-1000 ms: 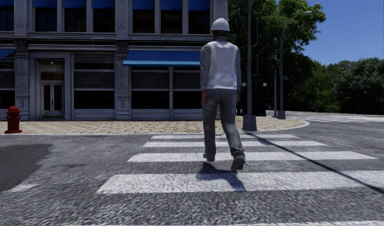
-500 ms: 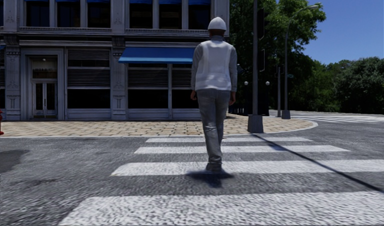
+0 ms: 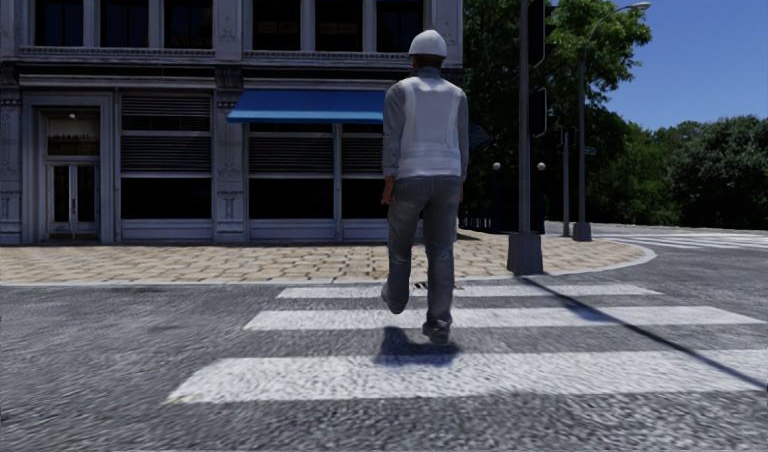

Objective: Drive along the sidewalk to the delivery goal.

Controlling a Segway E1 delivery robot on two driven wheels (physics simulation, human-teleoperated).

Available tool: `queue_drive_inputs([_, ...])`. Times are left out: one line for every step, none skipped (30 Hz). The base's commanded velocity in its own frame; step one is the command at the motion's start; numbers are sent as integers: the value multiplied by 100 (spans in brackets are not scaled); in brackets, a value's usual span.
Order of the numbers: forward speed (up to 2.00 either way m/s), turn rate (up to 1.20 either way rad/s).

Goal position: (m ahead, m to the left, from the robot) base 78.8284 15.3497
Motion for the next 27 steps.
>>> queue_drive_inputs([113,0])
queue_drive_inputs([113,0])
queue_drive_inputs([113,0])
queue_drive_inputs([113,0])
queue_drive_inputs([113,0])
queue_drive_inputs([113,0])
queue_drive_inputs([113,0])
queue_drive_inputs([113,0])
queue_drive_inputs([113,-5])
queue_drive_inputs([113,-13])
queue_drive_inputs([113,-15])
queue_drive_inputs([113,-15])
queue_drive_inputs([113,-9])
queue_drive_inputs([113,-4])
queue_drive_inputs([113,-3])
queue_drive_inputs([113,-3])
queue_drive_inputs([113,-3])
queue_drive_inputs([113,-3])
queue_drive_inputs([113,-2])
queue_drive_inputs([113,-2])
queue_drive_inputs([113,-2])
queue_drive_inputs([113,-2])
queue_drive_inputs([113,-2])
queue_drive_inputs([113,-2])
queue_drive_inputs([113,-2])
queue_drive_inputs([113,-2])
queue_drive_inputs([113,-4])
